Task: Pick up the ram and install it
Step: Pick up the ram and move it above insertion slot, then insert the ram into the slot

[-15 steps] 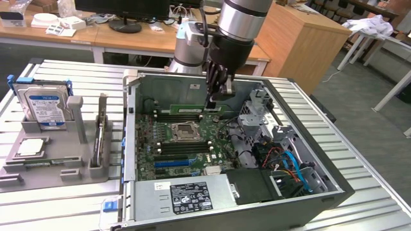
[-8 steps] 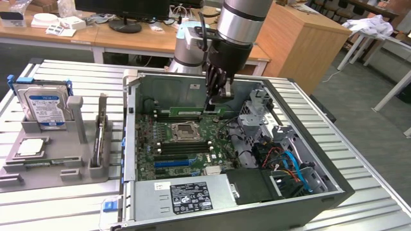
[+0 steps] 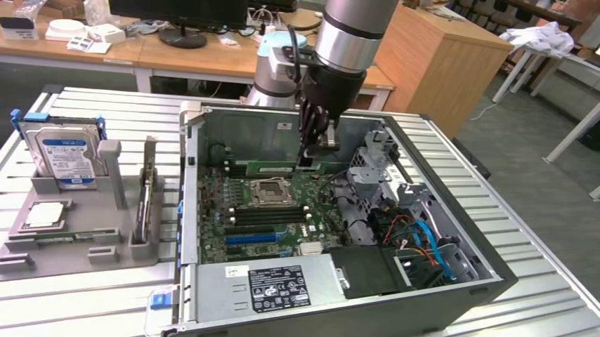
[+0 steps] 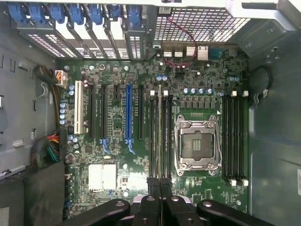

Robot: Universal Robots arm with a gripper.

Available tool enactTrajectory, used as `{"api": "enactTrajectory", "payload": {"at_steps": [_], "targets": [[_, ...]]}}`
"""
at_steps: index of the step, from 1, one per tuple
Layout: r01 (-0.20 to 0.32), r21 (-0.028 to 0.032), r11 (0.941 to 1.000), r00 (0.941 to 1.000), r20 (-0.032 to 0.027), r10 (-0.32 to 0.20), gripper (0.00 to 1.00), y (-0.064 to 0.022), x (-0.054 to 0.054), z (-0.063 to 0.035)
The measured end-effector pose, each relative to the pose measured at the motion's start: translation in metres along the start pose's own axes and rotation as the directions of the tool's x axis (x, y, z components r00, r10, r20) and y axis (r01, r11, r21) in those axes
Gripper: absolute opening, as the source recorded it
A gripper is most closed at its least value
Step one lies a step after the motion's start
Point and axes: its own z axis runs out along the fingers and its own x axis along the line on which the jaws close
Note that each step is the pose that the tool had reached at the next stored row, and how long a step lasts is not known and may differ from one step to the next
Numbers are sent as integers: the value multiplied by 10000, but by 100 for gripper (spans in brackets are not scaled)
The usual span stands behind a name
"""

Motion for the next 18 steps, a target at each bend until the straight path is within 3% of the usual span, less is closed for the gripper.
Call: {"api": "enactTrajectory", "payload": {"at_steps": [18], "targets": [[0, 1, 10000, 10000, -3, 0, 11, 43, 1, 36]]}}
